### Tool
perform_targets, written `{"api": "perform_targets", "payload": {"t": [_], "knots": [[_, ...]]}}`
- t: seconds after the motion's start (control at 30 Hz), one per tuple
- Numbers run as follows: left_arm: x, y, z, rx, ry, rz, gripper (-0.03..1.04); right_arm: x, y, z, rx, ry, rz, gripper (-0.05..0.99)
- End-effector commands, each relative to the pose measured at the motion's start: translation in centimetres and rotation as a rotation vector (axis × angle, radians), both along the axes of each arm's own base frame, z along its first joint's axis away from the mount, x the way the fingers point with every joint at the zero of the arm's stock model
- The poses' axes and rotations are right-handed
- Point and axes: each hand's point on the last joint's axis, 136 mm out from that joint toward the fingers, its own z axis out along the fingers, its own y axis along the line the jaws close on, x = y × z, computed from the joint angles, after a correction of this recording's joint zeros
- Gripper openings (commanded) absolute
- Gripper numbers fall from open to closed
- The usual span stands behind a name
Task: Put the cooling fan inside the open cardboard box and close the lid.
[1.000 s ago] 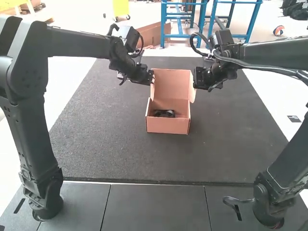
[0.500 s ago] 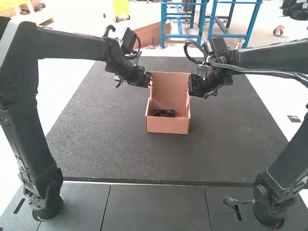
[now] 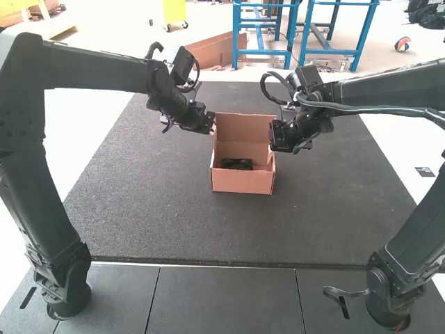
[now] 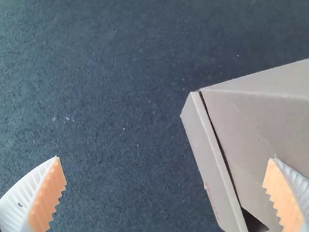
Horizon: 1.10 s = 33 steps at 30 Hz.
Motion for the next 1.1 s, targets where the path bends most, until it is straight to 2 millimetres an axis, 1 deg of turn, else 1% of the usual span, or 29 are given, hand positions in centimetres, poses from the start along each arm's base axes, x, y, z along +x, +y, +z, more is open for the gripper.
{"api": "perform_targets", "payload": {"t": [0.0, 0.13, 0.2, 0.27, 0.33, 0.37, 0.4, 0.5, 0.53, 0.57, 0.63, 0.73, 0.83, 0.87, 0.93, 1.03, 1.07], "knots": [[-1.1, 0.0, 1.8, -0.010, -0.034, -0.022, 0.97, -0.9, -0.2, 0.1, -0.054, -0.022, 0.054, -0.01], [-2.1, 1.0, 1.7, 0.020, -0.023, -0.018, 0.97, -1.8, -1.4, -1.2, -0.134, -0.001, 0.087, -0.01], [-2.5, 1.5, 2.0, 0.032, -0.037, -0.016, 0.97, -2.2, -2.1, -1.9, -0.179, 0.003, 0.103, -0.01], [-2.4, 2.0, 2.9, 0.042, -0.070, -0.010, 0.97, -2.3, -2.2, -1.9, -0.183, 0.005, 0.111, -0.01], [-2.0, 2.3, 4.2, 0.035, -0.119, 0.002, 0.97, -2.2, -2.0, -1.6, -0.177, -0.004, 0.113, 0.01], [-1.8, 2.3, 4.9, 0.033, -0.147, 0.004, 0.97, -2.0, -1.8, -1.1, -0.163, -0.014, 0.112, 0.11], [-1.5, 2.3, 5.8, 0.029, -0.177, 0.005, 0.97, -1.8, -1.5, -0.3, -0.140, -0.027, 0.109, 0.26], [-0.9, 2.4, 7.9, 0.025, -0.246, 0.020, 0.97, -1.3, -0.2, 1.9, -0.046, -0.039, 0.091, 0.76], [-0.7, 2.4, 8.7, 0.022, -0.264, 0.025, 0.97, -1.3, 0.2, 2.5, -0.013, -0.037, 0.090, 0.90], [-0.4, 2.3, 9.3, 0.016, -0.277, 0.026, 0.97, -1.1, 0.6, 3.2, 0.014, -0.042, 0.085, 0.92], [0.0, 2.0, 10.5, 0.004, -0.305, 0.028, 0.97, -0.9, 1.0, 4.5, 0.054, -0.055, 0.092, 0.92], [0.8, 1.8, 11.2, -0.002, -0.331, 0.034, 0.97, 0.0, 0.0, 6.7, 0.079, -0.110, 0.053, 0.92], [1.3, 1.3, 10.9, 0.005, -0.332, 0.032, 0.97, 1.9, -2.7, 8.6, 0.052, -0.210, -0.050, 0.92], [1.4, 1.0, 10.9, 0.005, -0.334, 0.024, 0.97, 2.7, -4.0, 9.0, 0.028, -0.250, -0.098, 0.92], [1.5, 0.1, 10.8, 0.003, -0.337, 0.006, 0.97, 4.2, -7.2, 9.7, -0.050, -0.334, -0.199, 0.92], [1.8, -1.0, 10.4, 0.002, -0.333, -0.013, 0.97, 5.5, -10.7, 10.8, -0.138, -0.415, -0.277, 0.92], [1.9, -1.4, 10.4, 0.001, -0.333, -0.019, 0.97, 5.6, -11.5, 10.9, -0.154, -0.423, -0.285, 0.92]]}}
